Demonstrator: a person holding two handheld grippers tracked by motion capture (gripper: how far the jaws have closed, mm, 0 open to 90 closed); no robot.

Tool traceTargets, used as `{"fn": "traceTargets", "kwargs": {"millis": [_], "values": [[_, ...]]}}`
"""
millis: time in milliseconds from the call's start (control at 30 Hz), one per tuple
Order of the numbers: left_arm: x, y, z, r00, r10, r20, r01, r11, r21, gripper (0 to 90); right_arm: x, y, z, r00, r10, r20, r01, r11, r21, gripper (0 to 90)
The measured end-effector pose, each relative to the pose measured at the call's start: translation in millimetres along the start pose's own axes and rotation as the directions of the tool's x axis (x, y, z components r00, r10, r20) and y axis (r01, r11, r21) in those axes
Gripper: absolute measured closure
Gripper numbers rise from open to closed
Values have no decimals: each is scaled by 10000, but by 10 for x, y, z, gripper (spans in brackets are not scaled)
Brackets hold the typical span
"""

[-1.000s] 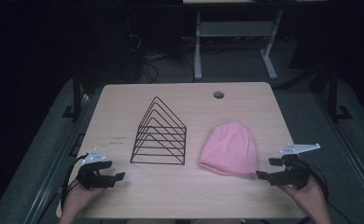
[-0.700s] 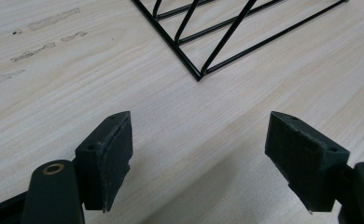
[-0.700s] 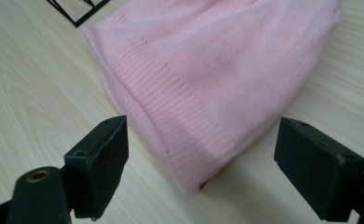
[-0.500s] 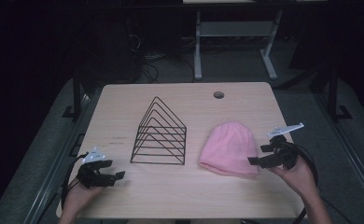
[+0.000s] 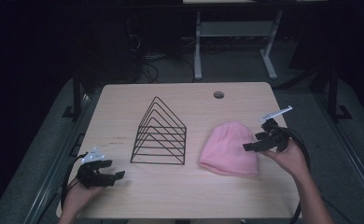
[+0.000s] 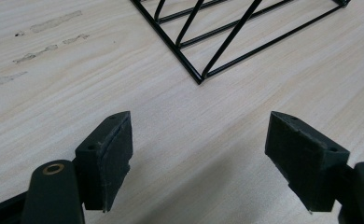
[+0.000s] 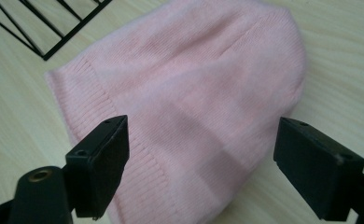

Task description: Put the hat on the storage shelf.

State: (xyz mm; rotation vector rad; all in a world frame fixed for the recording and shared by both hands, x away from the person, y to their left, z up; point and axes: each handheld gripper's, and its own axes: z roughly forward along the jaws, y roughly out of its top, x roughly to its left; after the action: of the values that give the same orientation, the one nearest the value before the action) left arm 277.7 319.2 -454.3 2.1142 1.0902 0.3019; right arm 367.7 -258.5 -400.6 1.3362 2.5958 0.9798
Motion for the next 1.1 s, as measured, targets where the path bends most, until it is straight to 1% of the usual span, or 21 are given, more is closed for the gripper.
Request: {"fn": "traceTargets", "kwargs": {"millis": [67,100,167,200,233,333,433,533,567,633,667,767,867,967,1000,1100], "values": [[5,0,-1,10000,47,-10,-47,10000,-6,234,-21,62,19,10000,33,55,-33,10000,91,177],[2,-6,0,10000,-42,8,42,10000,-16,233,-34,90,29,10000,-5,60,4,9999,133,177],[4,-7,-2,10000,-65,21,65,10000,14,233,-43,121,38,10000,67,55,-68,9998,185,177],[5,-7,-3,10000,-57,24,57,10000,17,233,-67,156,56,10000,-10,73,9,9998,203,177],[4,-8,-3,10000,-52,24,52,10000,0,234,-87,205,79,10000,19,95,-22,9995,316,193],[3,-7,-4,10000,-13,13,13,10000,-3,233,-126,281,121,10000,-22,97,18,9992,398,197],[2,-7,-3,10000,-9,14,9,10000,16,234,-157,345,166,9999,78,153,-86,9985,540,203],[-1,-10,-1,10000,-17,-1,17,10000,4,234,-199,395,221,9997,55,250,-72,9974,719,207],[2,-9,-5,10000,15,-2,-15,10000,51,233,-204,414,237,9995,116,291,-139,9966,815,207],[4,-9,-7,10000,43,-1,-43,10000,87,233,-223,447,265,9995,47,328,-75,9962,864,213],[8,-9,-6,9999,129,-3,-129,9999,92,233,-226,465,274,9992,97,383,-132,9958,909,214],[7,-8,-6,9999,145,-14,-145,9998,117,233,-255,510,315,9986,75,531,-128,9950,994,220],[9,-8,-6,9999,161,-33,-161,9998,117,234,-291,543,365,9981,242,568,-307,9926,1173,238],[8,-8,-3,10000,76,-37,-76,9999,94,233,-334,564,435,9972,264,699,-358,9899,1373,267],[13,-8,-5,9999,141,-33,-141,9998,120,233,-346,569,459,9966,316,763,-426,9882,1468,271],[14,-12,-8,9999,139,-33,-138,9998,153,233,-387,574,525,9952,434,875,-572,9852,1613,302]]}}
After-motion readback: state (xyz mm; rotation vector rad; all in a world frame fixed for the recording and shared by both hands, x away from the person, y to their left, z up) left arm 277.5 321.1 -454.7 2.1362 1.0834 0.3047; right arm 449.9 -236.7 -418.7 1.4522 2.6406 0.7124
